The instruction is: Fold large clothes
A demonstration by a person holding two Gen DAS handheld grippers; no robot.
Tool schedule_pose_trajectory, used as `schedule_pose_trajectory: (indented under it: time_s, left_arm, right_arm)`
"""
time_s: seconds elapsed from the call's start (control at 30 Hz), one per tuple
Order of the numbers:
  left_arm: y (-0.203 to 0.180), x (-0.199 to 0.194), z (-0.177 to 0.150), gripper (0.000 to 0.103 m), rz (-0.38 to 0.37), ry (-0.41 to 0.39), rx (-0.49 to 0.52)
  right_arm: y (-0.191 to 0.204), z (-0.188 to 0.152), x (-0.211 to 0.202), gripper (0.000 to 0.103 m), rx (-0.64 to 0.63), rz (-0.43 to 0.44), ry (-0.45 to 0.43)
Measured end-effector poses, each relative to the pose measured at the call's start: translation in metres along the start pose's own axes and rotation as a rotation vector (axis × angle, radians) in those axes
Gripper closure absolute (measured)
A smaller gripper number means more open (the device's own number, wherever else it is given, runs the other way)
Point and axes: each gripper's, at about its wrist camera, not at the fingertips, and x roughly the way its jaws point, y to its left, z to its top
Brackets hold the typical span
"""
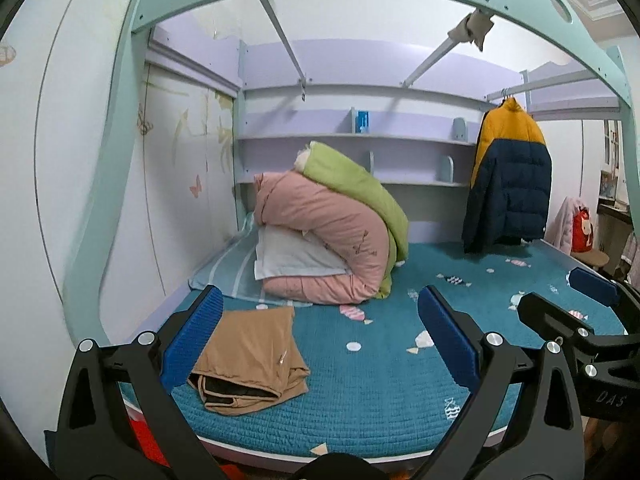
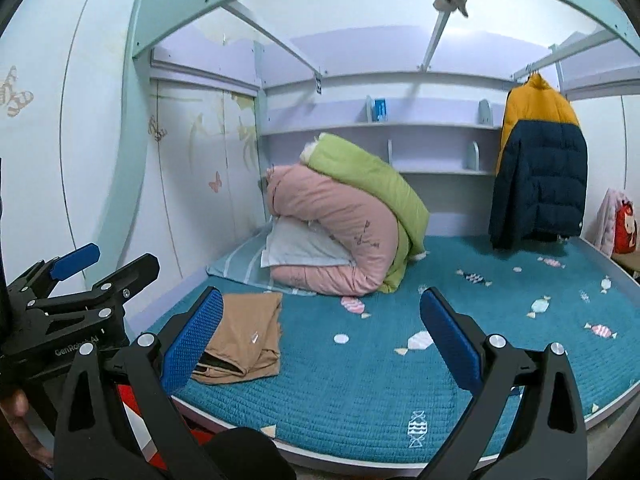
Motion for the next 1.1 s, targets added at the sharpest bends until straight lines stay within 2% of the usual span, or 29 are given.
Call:
schedule_pose_trajectory:
  time_s: [0.43,1.1]
  left_arm:
    - [-0.014,-0.017,0.002,0.005,0.026,-0.058,0.028]
    - [-0.019,-0.018,-0.001,0.005,0.009,-0.041,0.043]
  right_arm:
    - [-0.004,-0.004,-0.013,0.008,0.021,-0.008,-0.031]
    - [-0.007,-0.005,-0.017,0.008,0.04,-0.007,-0.039]
